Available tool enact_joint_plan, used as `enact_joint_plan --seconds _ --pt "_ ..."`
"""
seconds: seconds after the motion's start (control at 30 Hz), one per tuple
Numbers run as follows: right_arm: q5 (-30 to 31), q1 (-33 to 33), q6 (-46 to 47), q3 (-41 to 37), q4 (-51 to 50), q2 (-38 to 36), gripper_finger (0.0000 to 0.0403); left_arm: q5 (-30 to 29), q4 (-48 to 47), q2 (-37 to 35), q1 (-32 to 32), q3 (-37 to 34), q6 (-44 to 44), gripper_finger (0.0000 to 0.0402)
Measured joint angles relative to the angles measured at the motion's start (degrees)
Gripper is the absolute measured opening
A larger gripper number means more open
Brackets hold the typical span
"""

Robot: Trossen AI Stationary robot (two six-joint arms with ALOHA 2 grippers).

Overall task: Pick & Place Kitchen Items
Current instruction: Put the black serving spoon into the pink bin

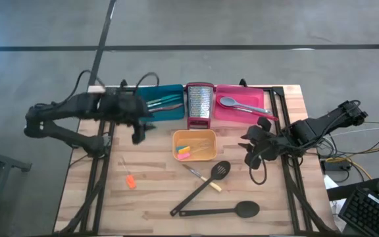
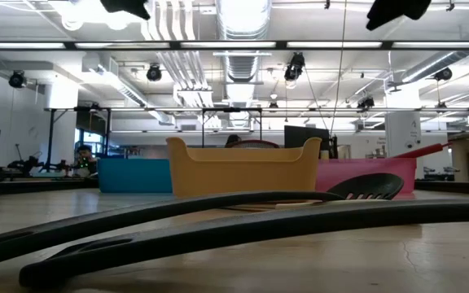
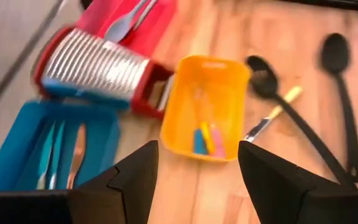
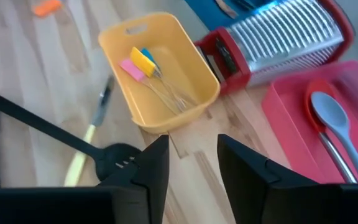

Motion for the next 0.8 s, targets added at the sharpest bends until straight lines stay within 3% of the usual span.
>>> enact_joint_plan --seconds 0.2,0.37,0.57,0.8 --pt "-1.3 0.0 -9.5 0.0 11.1 0.1 0.0101 -13.7 7.4 -1.9 -14.9 -6.6 0.2 0.0225" --pt "-5.8 0.0 -23.9 0.1 24.1 0.7 0.0088 -21.6 11.7 -2.4 -22.1 -13.7 0.3 0.0225" --pt "-8.1 0.0 -35.8 0.4 32.6 5.5 0.0087 -25.5 23.0 -2.9 -23.9 -23.2 2.7 0.0225" --pt "-8.1 0.8 -32.3 5.3 26.7 15.8 0.0088 -27.6 35.3 -3.9 -23.9 -31.3 6.3 0.0225"
